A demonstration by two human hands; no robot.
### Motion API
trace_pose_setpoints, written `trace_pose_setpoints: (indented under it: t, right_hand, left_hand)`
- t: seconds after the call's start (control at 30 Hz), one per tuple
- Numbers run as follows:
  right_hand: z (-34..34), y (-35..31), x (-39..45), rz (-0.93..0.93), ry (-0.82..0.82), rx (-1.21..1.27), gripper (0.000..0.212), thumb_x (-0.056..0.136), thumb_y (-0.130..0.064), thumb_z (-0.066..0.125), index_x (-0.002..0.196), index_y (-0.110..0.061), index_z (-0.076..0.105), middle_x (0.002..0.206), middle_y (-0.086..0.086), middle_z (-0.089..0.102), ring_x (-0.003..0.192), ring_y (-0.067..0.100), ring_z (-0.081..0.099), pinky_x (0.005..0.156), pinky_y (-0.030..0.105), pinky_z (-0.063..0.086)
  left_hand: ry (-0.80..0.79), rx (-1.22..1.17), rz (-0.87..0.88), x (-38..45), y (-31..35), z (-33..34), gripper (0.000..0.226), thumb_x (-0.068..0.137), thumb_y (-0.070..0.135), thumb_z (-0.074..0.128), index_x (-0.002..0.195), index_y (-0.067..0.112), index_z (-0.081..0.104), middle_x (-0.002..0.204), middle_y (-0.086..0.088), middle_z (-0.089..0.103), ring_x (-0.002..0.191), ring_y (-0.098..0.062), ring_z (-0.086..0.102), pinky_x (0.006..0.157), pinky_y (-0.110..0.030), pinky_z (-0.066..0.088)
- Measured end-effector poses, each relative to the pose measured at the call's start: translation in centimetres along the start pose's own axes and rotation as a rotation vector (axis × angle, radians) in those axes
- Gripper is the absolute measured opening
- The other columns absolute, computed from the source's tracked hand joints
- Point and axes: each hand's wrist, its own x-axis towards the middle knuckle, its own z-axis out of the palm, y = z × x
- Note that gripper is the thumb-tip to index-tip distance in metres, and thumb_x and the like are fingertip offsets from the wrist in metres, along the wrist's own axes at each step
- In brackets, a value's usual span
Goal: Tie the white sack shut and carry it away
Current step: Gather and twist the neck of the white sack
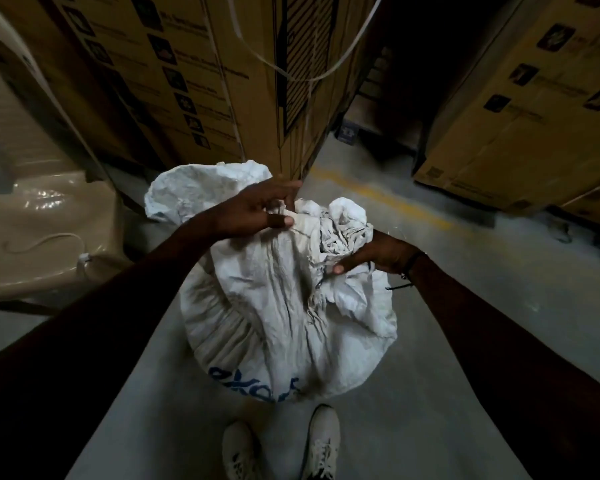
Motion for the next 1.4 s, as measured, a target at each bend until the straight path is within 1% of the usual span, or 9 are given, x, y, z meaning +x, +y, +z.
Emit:
trace_pose_setpoints:
  t: [0.1, 0.17, 0.27, 0.43, 0.6, 0.73, 0.87, 1.23, 1.4]
  right_hand:
    - [0.3, -0.5, 0.0, -0.015, -0.007, 0.0, 0.064, 0.078, 0.023, 0.075, 0.134, -0.006, 0.064, 0.123, 0.003, 0.078, 0.117, 0.019, 0.074, 0.111, 0.04, 0.055]
    - [0.9, -0.8, 0.4, -0.059, 0.074, 0.017, 0.074, 0.076, 0.022, 0.078, 0.143, 0.0, 0.057, 0.136, 0.013, 0.071, 0.127, 0.028, 0.069, 0.116, 0.048, 0.051]
    - [2.0, -1.0, 0.9, -0.146, 0.276, 0.108, 0.094, 0.067, 0.018, 0.088, 0.151, -0.001, 0.049, 0.145, 0.018, 0.065, 0.136, 0.031, 0.063, 0.117, 0.055, 0.048]
    - [5.0, -1.6, 1.8, -0.268, 0.426, 0.099, 0.087, 0.058, 0.009, 0.098, 0.136, -0.005, 0.062, 0.132, 0.006, 0.075, 0.127, 0.019, 0.07, 0.112, 0.045, 0.055]
    - [6.5, -1.0, 2.9, -0.304, 0.578, 0.269, 0.066, 0.071, 0.009, 0.092, 0.118, -0.029, 0.066, 0.105, -0.023, 0.08, 0.106, -0.006, 0.074, 0.091, 0.018, 0.061]
    - [6.1, -1.4, 3.2, -0.318, 0.562, 0.236, 0.065, 0.074, 0.003, 0.092, 0.129, -0.021, 0.068, 0.12, -0.011, 0.078, 0.118, 0.005, 0.073, 0.102, 0.026, 0.059]
    - [5.4, -1.4, 3.1, -0.275, 0.481, 0.267, 0.073, 0.069, 0.004, 0.094, 0.132, -0.021, 0.066, 0.126, -0.008, 0.078, 0.121, 0.011, 0.073, 0.106, 0.033, 0.058]
    - [4.9, -1.8, 2.7, -0.266, 0.362, 0.27, 0.111, 0.052, -0.012, 0.098, 0.152, -0.005, 0.049, 0.147, 0.013, 0.064, 0.137, 0.028, 0.062, 0.118, 0.053, 0.047]
    - [7.2, -2.3, 3.2, -0.305, 0.302, 0.197, 0.069, 0.064, -0.003, 0.097, 0.122, -0.032, 0.072, 0.118, -0.01, 0.081, 0.115, 0.01, 0.076, 0.095, 0.026, 0.061]
  left_hand:
    - [-0.195, 0.277, -0.017, 2.0, 0.6, -0.8, 0.042, 0.099, 0.028, 0.067, 0.139, 0.021, 0.057, 0.159, 0.012, 0.039, 0.156, -0.01, 0.02, 0.13, -0.046, -0.001]
    - [-0.29, 0.377, -0.004, 2.8, 1.4, -1.2, 0.034, 0.101, 0.029, 0.063, 0.131, 0.013, 0.059, 0.123, 0.011, 0.061, 0.134, -0.017, 0.051, 0.128, -0.046, 0.017]
    - [-0.165, 0.36, 0.1, 3.2, 1.9, -1.0, 0.033, 0.098, 0.032, 0.062, 0.113, 0.002, 0.06, 0.088, -0.005, 0.064, 0.09, -0.029, 0.062, 0.092, -0.047, 0.051]
    - [0.121, 0.217, 0.228, 2.8, 1.8, 1.3, 0.011, 0.095, 0.011, 0.07, 0.097, 0.001, 0.066, 0.09, -0.004, 0.069, 0.081, -0.004, 0.057, 0.072, -0.028, 0.041]
    - [-0.06, 0.006, -0.028, 2.7, 2.5, -0.2, 0.03, 0.1, 0.006, 0.063, 0.123, 0.004, 0.045, 0.077, 0.002, 0.049, 0.068, -0.003, 0.054, 0.073, -0.02, 0.049]
    - [-0.086, 0.246, -0.053, 1.8, 2.8, -2.4, 0.068, 0.075, 0.047, 0.088, 0.117, 0.016, 0.046, 0.107, -0.001, 0.059, 0.105, -0.018, 0.061, 0.092, -0.033, 0.052]
    - [-0.159, 0.704, -0.238, 0.1, 2.5, -3.8, 0.099, 0.039, 0.085, 0.082, 0.11, 0.028, 0.044, 0.107, 0.008, 0.05, 0.103, -0.019, 0.048, 0.098, -0.04, 0.039]
    - [0.169, 0.31, -0.039, -3.2, 1.5, -2.7, 0.034, 0.071, 0.02, 0.093, 0.086, 0.008, 0.066, 0.095, -0.007, 0.073, 0.095, -0.021, 0.065, 0.076, -0.031, 0.043]
    - [0.21, 0.187, -0.115, -1.8, 2.5, -0.6, 0.061, 0.078, -0.003, 0.079, 0.129, -0.002, 0.046, 0.11, -0.017, 0.061, 0.1, -0.025, 0.058, 0.077, -0.026, 0.04]
